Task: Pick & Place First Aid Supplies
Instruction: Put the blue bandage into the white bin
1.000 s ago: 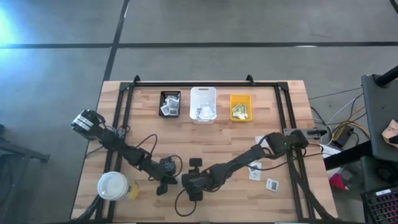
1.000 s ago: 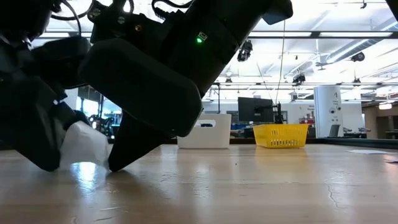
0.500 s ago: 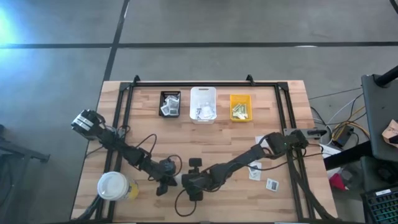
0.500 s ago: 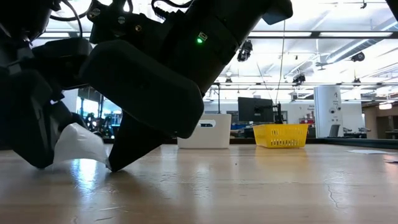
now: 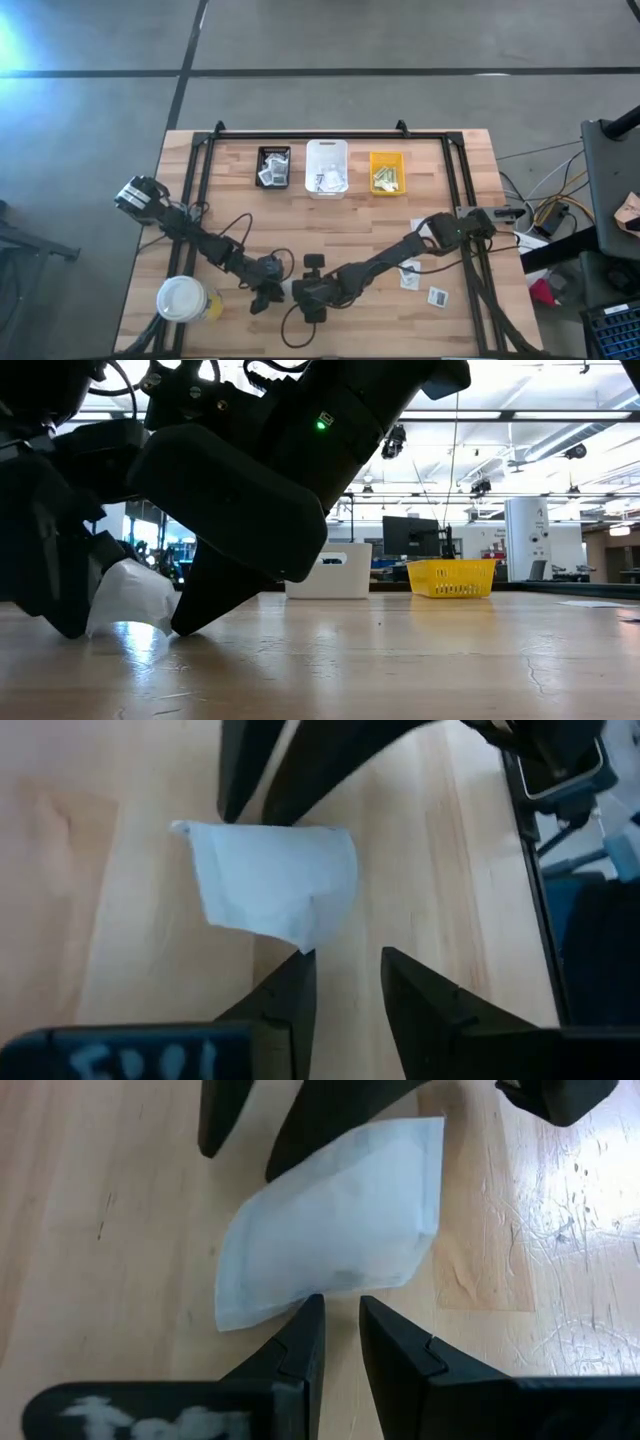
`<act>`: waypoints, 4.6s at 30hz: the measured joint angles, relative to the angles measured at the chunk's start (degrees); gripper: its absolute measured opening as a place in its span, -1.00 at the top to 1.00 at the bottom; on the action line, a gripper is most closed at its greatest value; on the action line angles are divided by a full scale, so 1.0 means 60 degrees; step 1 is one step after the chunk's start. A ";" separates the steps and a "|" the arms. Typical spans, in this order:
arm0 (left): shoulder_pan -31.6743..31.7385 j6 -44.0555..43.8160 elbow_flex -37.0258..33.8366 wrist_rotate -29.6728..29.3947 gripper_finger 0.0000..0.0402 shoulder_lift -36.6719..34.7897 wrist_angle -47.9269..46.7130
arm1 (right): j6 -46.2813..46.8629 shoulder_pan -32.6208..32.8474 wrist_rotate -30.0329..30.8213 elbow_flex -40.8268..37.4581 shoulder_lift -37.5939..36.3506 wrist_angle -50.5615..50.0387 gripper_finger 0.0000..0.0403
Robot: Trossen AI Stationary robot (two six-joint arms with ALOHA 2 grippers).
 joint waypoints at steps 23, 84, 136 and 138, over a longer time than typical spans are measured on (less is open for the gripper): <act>0.0200 0.0366 0.0000 0.0015 0.45 -0.0015 0.0572 | -0.0318 0.0029 -0.0051 0.0000 0.0000 0.0030 0.69; 0.0531 -0.2620 0.0139 -0.0831 1.00 -0.0040 0.0325 | -0.0790 0.0138 -0.0495 0.0113 -0.0255 0.0211 0.69; 0.5850 0.3204 0.0033 -0.1852 1.00 -0.4365 -0.0640 | 0.5473 0.0674 0.3287 -0.5639 -0.7116 -0.5741 0.77; 0.6439 0.3378 0.0164 -0.1295 1.00 -0.4161 -0.0361 | 0.5513 0.0667 0.3305 -0.6198 -0.7559 -0.5246 0.79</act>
